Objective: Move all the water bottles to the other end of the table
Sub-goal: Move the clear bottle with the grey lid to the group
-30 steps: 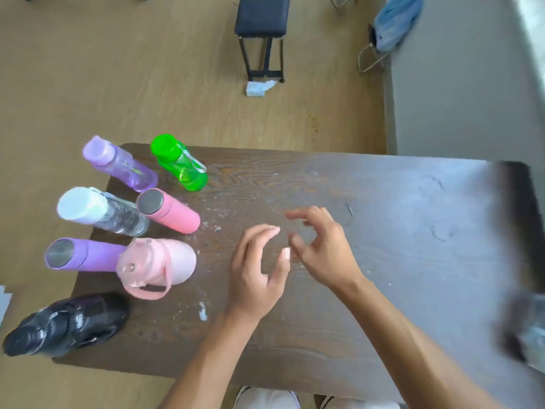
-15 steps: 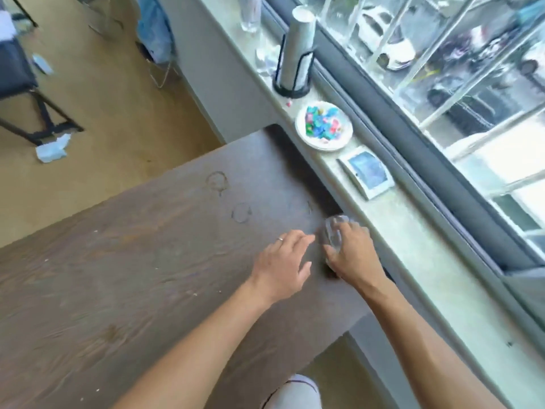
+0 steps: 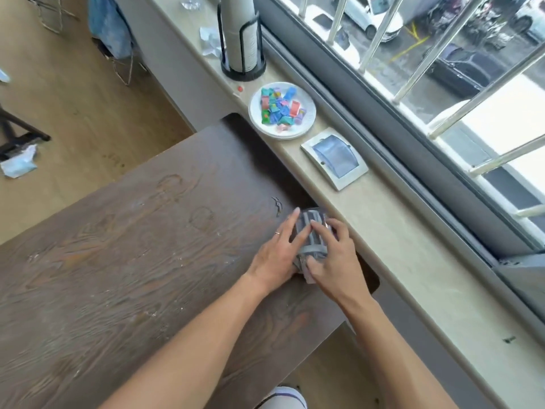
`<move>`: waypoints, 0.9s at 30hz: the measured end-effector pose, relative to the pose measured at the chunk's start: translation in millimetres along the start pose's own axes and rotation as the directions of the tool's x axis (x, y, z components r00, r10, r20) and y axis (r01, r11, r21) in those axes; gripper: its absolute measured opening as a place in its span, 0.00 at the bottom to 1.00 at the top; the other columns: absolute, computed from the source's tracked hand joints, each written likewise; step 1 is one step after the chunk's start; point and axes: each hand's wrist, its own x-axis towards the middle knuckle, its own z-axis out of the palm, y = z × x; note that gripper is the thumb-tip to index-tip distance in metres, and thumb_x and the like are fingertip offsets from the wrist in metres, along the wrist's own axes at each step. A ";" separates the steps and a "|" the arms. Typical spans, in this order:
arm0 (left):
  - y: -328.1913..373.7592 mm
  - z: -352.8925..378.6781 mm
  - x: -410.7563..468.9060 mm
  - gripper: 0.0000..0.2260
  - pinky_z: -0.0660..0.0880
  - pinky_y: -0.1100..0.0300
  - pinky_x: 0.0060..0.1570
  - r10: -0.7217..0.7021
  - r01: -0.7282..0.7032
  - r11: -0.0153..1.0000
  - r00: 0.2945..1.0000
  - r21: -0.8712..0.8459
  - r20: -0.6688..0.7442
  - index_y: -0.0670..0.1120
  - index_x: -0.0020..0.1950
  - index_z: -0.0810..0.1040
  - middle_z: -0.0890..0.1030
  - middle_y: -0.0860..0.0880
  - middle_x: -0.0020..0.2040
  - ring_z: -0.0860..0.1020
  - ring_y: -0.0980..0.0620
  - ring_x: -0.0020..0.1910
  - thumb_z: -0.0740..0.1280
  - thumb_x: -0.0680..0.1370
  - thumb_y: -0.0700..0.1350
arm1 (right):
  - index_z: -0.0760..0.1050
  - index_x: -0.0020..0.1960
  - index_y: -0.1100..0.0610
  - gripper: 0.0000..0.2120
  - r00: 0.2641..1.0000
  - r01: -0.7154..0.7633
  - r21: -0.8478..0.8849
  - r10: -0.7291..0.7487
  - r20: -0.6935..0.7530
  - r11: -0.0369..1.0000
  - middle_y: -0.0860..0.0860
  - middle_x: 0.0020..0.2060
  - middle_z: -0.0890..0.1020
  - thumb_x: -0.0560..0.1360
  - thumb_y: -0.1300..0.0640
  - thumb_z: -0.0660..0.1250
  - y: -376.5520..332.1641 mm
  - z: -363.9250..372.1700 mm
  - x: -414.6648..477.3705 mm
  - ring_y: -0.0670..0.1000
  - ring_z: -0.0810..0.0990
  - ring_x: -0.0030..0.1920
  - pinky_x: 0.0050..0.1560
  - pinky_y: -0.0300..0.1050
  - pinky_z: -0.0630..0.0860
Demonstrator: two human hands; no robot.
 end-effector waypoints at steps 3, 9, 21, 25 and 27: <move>-19.2 -17.3 -20.1 0.45 0.85 0.41 0.55 0.150 -0.150 0.989 0.985 0.006 -0.084 0.49 0.84 0.65 0.62 0.42 0.85 0.62 0.35 0.83 0.80 0.68 0.41 | 0.80 0.71 0.52 0.25 0.999 0.047 0.059 -0.046 -0.013 0.997 0.49 0.71 0.76 0.74 0.56 0.75 -6.9 -4.0 0.1 0.52 0.76 0.71 0.73 0.51 0.73; -31.8 -30.8 -91.1 0.42 0.77 0.45 0.69 -0.280 0.124 0.840 0.933 -0.528 -0.226 0.52 0.82 0.65 0.76 0.51 0.77 0.75 0.50 0.77 0.80 0.72 0.58 | 0.77 0.72 0.44 0.35 0.967 0.047 0.231 -0.102 0.232 0.972 0.38 0.64 0.82 0.71 0.27 0.68 -67.6 -8.4 3.6 0.30 0.78 0.62 0.64 0.34 0.74; -53.0 -101.5 -385.6 0.42 0.81 0.40 0.65 -0.871 -0.037 0.425 0.257 -0.905 -0.419 0.50 0.77 0.72 0.80 0.43 0.72 0.79 0.40 0.72 0.85 0.67 0.57 | 0.70 0.75 0.37 0.47 0.394 0.470 0.393 -0.586 0.708 0.790 0.31 0.68 0.78 0.60 0.39 0.86 -288.5 161.5 -95.7 0.36 0.75 0.70 0.67 0.26 0.68; -41.2 -101.2 -499.0 0.37 0.81 0.59 0.62 -0.906 -0.007 0.421 -0.055 -0.907 -0.420 0.56 0.74 0.75 0.82 0.50 0.70 0.81 0.49 0.70 0.84 0.68 0.59 | 0.70 0.76 0.43 0.47 0.042 0.624 0.483 -0.644 0.764 0.614 0.38 0.67 0.78 0.62 0.46 0.88 -353.0 256.2 -173.9 0.42 0.76 0.68 0.68 0.38 0.72; -35.1 -89.2 -547.8 0.36 0.80 0.64 0.60 -0.886 0.048 0.421 -0.193 -0.906 -0.422 0.59 0.73 0.75 0.83 0.52 0.69 0.82 0.52 0.68 0.85 0.68 0.47 | 0.71 0.75 0.47 0.45 -0.081 0.636 0.540 -0.648 0.757 0.551 0.43 0.66 0.79 0.62 0.51 0.88 -371.6 299.9 -214.2 0.45 0.78 0.67 0.68 0.43 0.74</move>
